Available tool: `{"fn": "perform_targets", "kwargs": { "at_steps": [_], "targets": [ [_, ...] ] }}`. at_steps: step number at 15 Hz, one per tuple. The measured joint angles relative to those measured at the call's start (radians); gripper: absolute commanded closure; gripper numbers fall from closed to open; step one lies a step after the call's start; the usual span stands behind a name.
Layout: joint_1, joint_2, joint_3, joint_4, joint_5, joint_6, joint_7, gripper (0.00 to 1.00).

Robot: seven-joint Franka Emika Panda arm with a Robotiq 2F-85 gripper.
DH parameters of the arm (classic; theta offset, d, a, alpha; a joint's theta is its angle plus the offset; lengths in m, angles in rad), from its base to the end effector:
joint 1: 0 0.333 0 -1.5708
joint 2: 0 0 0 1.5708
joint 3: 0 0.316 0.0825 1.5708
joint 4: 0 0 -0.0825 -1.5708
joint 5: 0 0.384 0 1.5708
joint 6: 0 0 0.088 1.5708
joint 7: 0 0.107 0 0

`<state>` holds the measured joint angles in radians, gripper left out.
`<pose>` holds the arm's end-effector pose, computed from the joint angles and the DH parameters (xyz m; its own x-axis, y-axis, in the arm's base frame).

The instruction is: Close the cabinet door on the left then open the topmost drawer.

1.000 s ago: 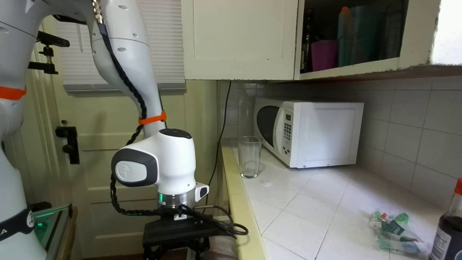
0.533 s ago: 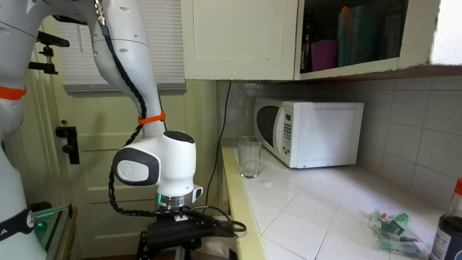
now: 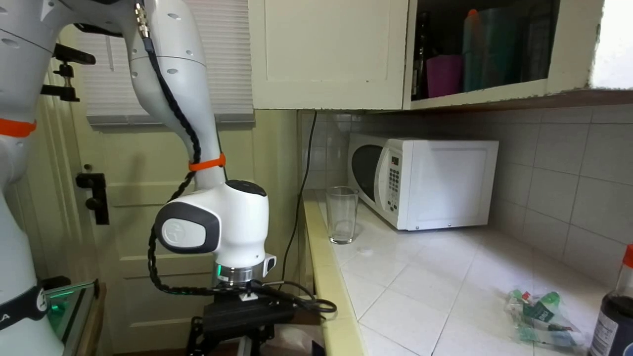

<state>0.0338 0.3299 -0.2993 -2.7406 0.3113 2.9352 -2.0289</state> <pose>0.3414 -0.1290 0.1178 0.1050 0.9943 -0.0159 0.9877 -0.1061 -0.1150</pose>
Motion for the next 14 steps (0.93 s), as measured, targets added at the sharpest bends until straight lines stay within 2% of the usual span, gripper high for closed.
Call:
{"fn": "perform_targets", "kwargs": {
  "at_steps": [4, 7, 10, 14],
  "targets": [
    [0.029, 0.003, -0.026, -0.001, -0.020, 0.000, 0.000, 0.00],
    [0.027, 0.000, -0.008, -0.001, 0.040, 0.003, 0.003, 0.00],
    [0.004, -0.019, 0.004, 0.000, 0.124, 0.003, -0.008, 0.00],
    [-0.057, -0.078, -0.028, 0.000, 0.212, 0.007, -0.057, 0.00]
  ]
}}
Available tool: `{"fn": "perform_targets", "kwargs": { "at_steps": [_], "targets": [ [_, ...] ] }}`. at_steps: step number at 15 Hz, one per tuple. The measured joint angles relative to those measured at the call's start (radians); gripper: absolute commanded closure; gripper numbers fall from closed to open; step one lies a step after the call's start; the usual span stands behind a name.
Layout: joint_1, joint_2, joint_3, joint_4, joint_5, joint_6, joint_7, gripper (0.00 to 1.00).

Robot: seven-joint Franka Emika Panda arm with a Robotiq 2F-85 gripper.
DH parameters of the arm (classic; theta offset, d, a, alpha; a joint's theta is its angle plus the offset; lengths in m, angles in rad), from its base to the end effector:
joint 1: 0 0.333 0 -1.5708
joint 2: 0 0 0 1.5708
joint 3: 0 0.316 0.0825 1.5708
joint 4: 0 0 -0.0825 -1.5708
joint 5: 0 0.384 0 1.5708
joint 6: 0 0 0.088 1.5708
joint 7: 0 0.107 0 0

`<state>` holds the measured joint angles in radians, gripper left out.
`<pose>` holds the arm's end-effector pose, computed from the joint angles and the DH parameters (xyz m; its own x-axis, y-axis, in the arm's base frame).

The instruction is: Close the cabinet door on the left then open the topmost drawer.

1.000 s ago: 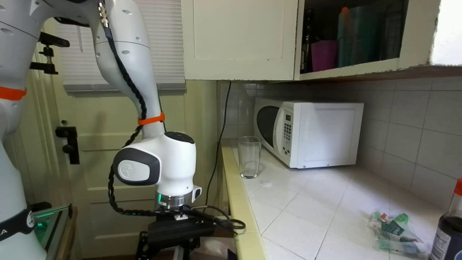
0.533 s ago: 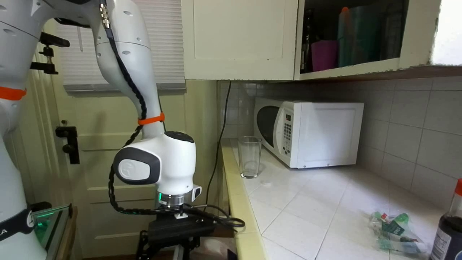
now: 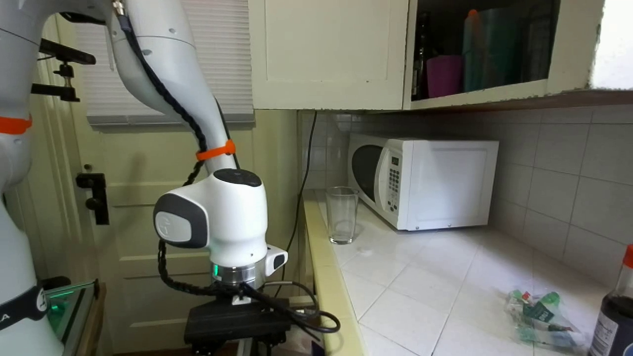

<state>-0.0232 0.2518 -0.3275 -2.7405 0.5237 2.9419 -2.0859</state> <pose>0.3362 -0.1699 0.1464 0.3354 0.9419 0.0191 0.9421 -0.3353 -0.0113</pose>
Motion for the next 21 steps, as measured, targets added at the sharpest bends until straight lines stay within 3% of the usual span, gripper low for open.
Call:
{"fn": "perform_targets", "kwargs": {
  "at_steps": [5, 11, 15, 21],
  "targets": [
    [-0.051, -0.094, -0.100, 0.000, 0.057, 0.000, -0.044, 0.00],
    [-0.098, -0.219, -0.169, -0.001, 0.217, -0.005, -0.109, 0.00],
    [-0.134, -0.232, -0.248, -0.001, 0.166, 0.022, 0.053, 0.00],
    [-0.303, -0.218, -0.223, -0.002, -0.122, 0.017, 0.510, 0.00]
  ]
}}
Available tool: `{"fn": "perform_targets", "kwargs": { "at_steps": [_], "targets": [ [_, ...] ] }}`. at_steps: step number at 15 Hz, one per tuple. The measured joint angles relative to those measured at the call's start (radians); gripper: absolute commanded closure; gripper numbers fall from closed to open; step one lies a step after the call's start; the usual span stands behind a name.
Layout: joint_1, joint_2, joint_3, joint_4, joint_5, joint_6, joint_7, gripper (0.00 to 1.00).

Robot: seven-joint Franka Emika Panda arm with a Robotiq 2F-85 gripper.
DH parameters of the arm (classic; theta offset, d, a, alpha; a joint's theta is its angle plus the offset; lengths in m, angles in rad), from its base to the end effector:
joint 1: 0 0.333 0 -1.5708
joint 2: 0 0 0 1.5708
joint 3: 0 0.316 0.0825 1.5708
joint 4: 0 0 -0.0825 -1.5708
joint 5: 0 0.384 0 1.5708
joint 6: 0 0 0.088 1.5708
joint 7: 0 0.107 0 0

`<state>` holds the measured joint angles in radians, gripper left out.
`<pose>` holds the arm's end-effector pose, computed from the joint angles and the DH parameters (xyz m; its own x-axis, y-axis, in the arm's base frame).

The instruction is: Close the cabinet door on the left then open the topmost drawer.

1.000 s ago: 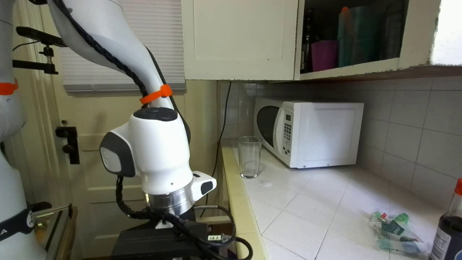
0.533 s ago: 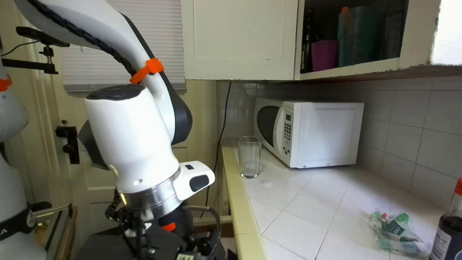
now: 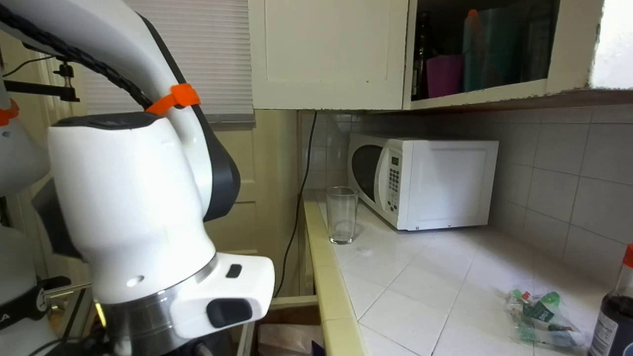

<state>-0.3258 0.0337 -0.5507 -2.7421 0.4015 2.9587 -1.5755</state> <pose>0.2402 -0.3322 0.2284 0.9408 0.3152 0.1246 0.2935 -0.9415 0.1658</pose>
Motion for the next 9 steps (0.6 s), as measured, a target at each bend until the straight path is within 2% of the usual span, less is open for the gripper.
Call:
{"fn": "perform_targets", "kwargs": {
  "at_steps": [2, 6, 9],
  "targets": [
    [-0.029, -0.004, -0.015, 0.001, -0.089, -0.022, 0.150, 0.00],
    [-0.038, -0.049, -0.080, 0.001, -0.258, -0.102, 0.458, 0.00],
    [-0.070, -0.124, -0.086, 0.002, -0.368, -0.171, 0.683, 0.00]
  ]
}}
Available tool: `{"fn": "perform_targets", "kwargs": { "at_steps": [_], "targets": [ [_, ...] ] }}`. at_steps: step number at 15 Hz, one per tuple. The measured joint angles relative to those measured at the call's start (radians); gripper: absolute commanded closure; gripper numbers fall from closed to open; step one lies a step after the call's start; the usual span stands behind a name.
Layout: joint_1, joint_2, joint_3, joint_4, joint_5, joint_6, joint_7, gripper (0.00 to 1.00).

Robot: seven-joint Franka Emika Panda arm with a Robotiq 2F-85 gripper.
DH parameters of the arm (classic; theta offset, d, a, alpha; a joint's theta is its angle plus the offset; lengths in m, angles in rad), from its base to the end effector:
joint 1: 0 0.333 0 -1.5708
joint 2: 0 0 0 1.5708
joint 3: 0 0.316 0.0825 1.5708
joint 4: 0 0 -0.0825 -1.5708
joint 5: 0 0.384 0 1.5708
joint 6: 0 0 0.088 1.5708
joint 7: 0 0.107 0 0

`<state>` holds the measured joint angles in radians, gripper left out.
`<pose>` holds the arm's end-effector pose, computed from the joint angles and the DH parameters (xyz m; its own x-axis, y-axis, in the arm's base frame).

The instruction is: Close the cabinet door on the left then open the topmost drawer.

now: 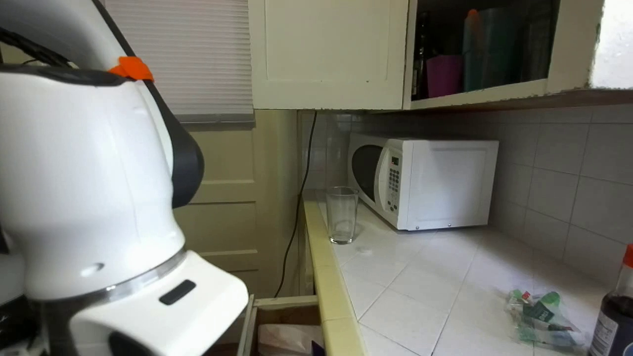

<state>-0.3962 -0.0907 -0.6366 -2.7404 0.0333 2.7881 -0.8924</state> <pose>0.2122 -0.3487 0.2546 0.9776 -0.1669 0.1280 -0.1743 -0.9835 0.0488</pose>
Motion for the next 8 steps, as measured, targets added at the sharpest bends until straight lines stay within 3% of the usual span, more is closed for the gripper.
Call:
{"fn": "perform_targets", "kwargs": {
  "at_steps": [4, 8],
  "targets": [
    [-0.072, -0.156, 0.043, 0.000, -0.108, -0.075, 0.221, 0.00],
    [-0.152, -0.346, 0.139, 0.000, -0.205, -0.167, 0.376, 0.00]
  ]
}}
